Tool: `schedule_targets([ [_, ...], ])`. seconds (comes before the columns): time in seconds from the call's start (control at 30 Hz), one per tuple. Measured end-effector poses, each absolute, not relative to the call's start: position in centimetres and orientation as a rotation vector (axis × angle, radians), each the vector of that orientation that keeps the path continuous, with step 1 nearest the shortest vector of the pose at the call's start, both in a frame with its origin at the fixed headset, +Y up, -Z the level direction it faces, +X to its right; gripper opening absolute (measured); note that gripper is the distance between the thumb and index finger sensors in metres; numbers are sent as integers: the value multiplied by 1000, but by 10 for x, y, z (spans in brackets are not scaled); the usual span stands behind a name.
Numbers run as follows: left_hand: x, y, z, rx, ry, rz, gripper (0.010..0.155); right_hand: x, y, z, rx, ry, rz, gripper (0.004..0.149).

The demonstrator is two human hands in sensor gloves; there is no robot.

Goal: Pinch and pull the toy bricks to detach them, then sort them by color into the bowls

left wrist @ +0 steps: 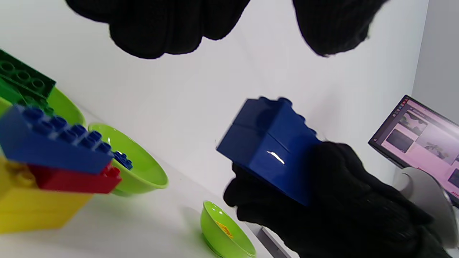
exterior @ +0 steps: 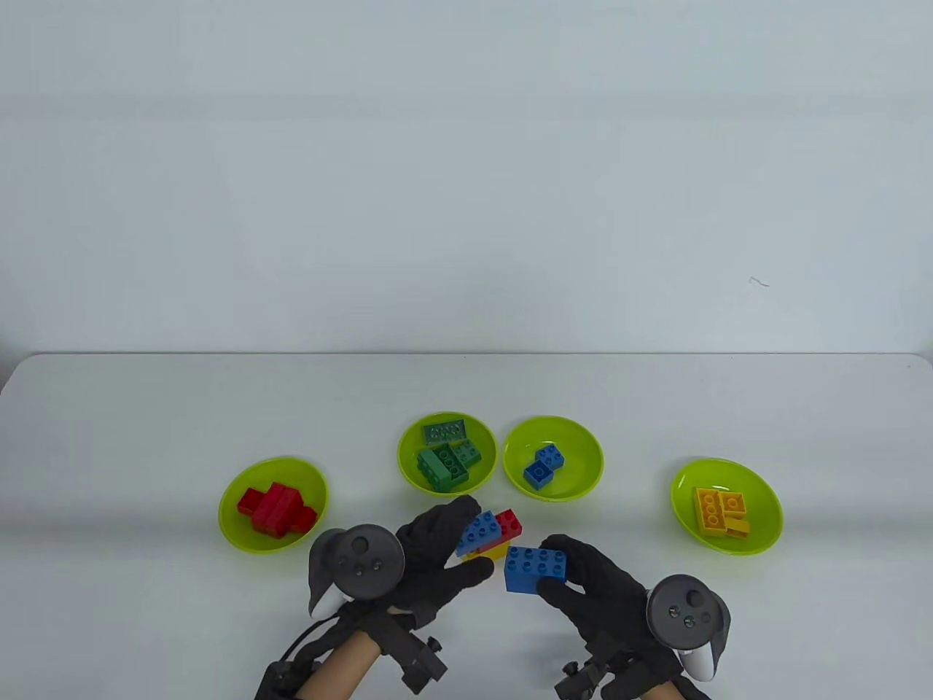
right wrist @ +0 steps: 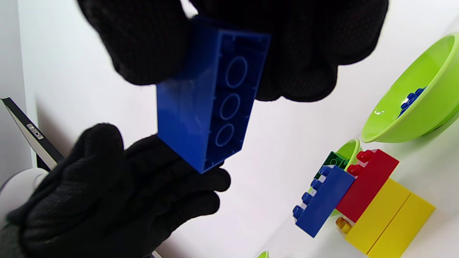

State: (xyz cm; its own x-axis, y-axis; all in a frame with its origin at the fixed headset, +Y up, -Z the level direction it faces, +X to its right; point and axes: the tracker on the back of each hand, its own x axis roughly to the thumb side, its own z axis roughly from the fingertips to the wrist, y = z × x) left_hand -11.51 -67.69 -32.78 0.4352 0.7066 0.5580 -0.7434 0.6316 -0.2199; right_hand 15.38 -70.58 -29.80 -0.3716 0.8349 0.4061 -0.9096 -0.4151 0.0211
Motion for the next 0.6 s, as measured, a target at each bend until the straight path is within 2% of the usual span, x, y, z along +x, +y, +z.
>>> schedule_targets([
  [0.2,-103,-702,-323,37,-693,901,87,143,-699,-293,488,-237,1938,61],
  [0.33,-96,-709,-315,4,-756,974,82,137,-697,-289,514,-228,1918,61],
  [0.6,-95,-709,-301,78,-707,1076,72,137,-700,-288,556,-201,1861,62],
])
